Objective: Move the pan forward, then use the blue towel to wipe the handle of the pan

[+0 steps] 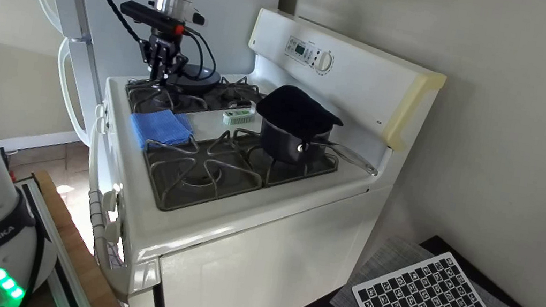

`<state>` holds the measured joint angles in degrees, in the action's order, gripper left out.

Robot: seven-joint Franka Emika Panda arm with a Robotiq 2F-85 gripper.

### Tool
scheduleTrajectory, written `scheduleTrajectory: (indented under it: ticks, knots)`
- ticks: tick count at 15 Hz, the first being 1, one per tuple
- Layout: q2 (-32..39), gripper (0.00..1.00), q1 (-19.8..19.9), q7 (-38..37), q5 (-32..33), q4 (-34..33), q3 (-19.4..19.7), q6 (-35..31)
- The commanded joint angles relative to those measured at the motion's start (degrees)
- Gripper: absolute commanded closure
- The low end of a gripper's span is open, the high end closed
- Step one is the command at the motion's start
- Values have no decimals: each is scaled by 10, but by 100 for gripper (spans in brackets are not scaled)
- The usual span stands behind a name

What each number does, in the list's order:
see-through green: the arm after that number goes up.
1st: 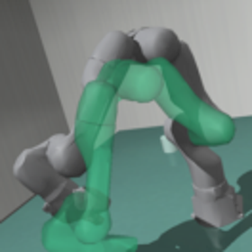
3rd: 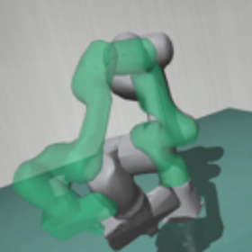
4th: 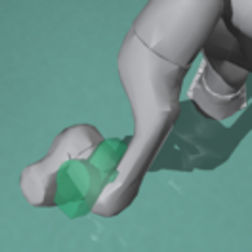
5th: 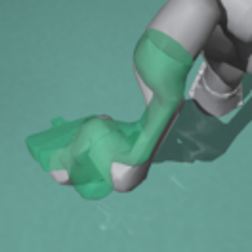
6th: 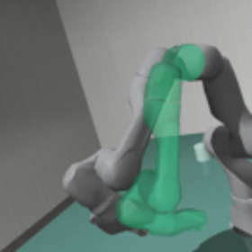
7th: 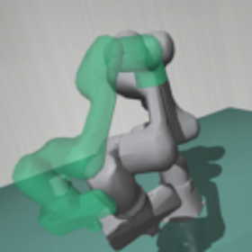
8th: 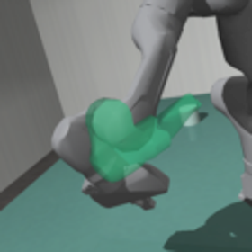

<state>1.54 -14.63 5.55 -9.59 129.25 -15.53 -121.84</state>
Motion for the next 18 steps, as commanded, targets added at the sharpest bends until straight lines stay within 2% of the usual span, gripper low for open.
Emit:
scheduleTrajectory:
  ticks: [1, 17, 18]
  knots:
    - [-26, 95, -6, -1, -25, 12, -4, 32]
    - [-18, 95, -13, 9, -24, 21, -7, 28]
    - [-17, 56, -13, 9, -22, 21, -7, 24]
